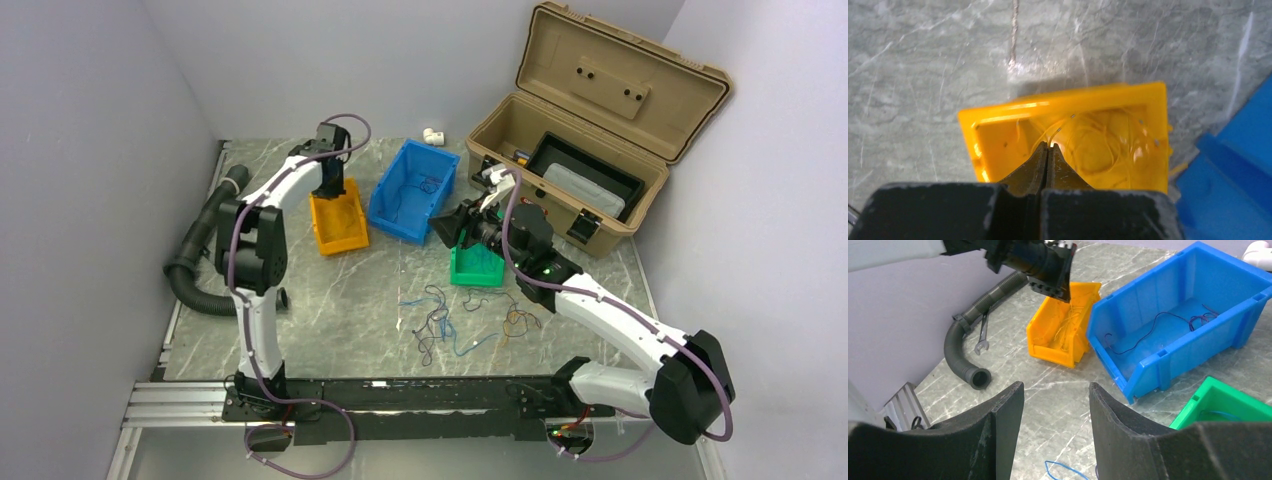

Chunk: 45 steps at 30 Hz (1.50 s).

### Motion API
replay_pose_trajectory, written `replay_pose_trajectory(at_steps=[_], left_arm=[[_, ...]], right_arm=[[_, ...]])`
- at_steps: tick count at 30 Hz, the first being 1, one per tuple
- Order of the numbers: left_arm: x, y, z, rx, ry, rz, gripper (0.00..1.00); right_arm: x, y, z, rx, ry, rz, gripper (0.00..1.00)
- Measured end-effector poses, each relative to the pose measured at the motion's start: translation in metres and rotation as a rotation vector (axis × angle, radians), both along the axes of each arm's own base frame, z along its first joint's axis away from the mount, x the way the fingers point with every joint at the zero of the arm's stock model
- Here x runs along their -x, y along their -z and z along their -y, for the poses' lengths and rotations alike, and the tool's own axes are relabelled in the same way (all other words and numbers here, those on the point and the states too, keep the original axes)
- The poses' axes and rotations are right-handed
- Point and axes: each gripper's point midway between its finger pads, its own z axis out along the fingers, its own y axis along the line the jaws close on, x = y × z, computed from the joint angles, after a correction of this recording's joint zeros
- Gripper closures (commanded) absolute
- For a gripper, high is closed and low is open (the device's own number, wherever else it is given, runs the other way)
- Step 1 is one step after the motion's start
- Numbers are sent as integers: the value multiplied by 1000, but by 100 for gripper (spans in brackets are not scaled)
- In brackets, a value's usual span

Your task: Untangle the cables

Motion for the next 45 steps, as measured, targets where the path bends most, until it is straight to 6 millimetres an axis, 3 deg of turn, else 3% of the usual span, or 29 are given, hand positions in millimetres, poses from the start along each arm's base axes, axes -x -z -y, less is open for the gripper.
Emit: replay_pose_trajectory(at_steps=[7,16,18,21,27,30,37,41,44,45], left_arm=[[-12,34,5,-93,15,-60,100],[-9,51,-2,-149,8,-99,100],[-10,52,-2,-148,6,-96,94],[-14,51,-1,-146,8,-82,76],[-12,49,-2,-154,21,-87,66],[-11,39,-1,-143,25,-78,62],[-7,-24,5,-83,42,11,54],[-3,-54,8,-52,54,56,39],[6,-75,10,-29,73,91,27],[13,-83,11,-19,79,107,19]], right_arm=[[5,-5,7,-1,10,9,47],[6,-7,11,-5,18,16,47],[6,-7,11,-5,18,16,47],[6,-5,11,0,18,10,45],[8,8,16,44,31,-43,45],[6,16,25,80,69,-87,43],[14,24,56,133,163,-148,39],[22,20,73,129,210,-148,37],[24,27,86,146,258,-181,32],[24,33,90,158,277,-206,29]])
